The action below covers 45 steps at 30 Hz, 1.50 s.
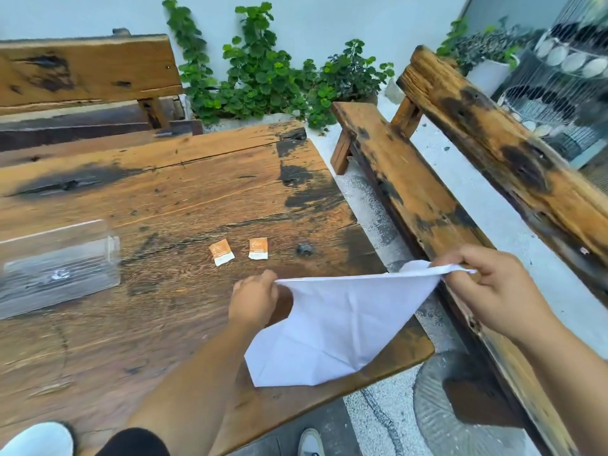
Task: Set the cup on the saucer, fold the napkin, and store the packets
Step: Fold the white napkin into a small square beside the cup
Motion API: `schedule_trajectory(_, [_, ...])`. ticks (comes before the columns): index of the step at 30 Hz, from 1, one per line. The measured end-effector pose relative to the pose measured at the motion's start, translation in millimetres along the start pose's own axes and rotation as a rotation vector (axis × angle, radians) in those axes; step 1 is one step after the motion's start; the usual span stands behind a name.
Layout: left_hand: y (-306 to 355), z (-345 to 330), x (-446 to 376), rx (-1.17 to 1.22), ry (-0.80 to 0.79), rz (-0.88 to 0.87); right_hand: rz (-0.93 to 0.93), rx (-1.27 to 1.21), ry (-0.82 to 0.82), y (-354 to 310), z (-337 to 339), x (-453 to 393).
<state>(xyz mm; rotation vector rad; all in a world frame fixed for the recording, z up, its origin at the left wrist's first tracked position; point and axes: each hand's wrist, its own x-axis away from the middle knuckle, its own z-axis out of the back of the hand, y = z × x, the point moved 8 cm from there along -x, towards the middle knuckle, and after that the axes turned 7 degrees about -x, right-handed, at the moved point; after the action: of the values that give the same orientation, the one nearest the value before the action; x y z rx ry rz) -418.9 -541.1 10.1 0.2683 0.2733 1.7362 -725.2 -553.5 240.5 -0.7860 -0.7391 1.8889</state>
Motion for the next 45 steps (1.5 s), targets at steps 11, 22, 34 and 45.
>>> schedule_trajectory(11, [-72.8,256.2,15.1,0.258,0.589,0.157,-0.19,-0.082,0.215,21.8,-3.4,-114.9])
schedule_trajectory(22, [-64.2,337.7,143.8,0.062,0.774,-0.067,-0.006,-0.319,0.303,-45.1,9.6,-73.4])
schedule_trajectory(34, [-132.7,77.4,269.6,0.076,-0.078,0.207,-0.476,0.021,-0.545,108.8,-158.7,94.5])
schedule_trajectory(45, [-171.8,73.6,202.7,0.329,-0.082,0.436,-0.477,0.131,-0.371,127.4,-172.0,26.2])
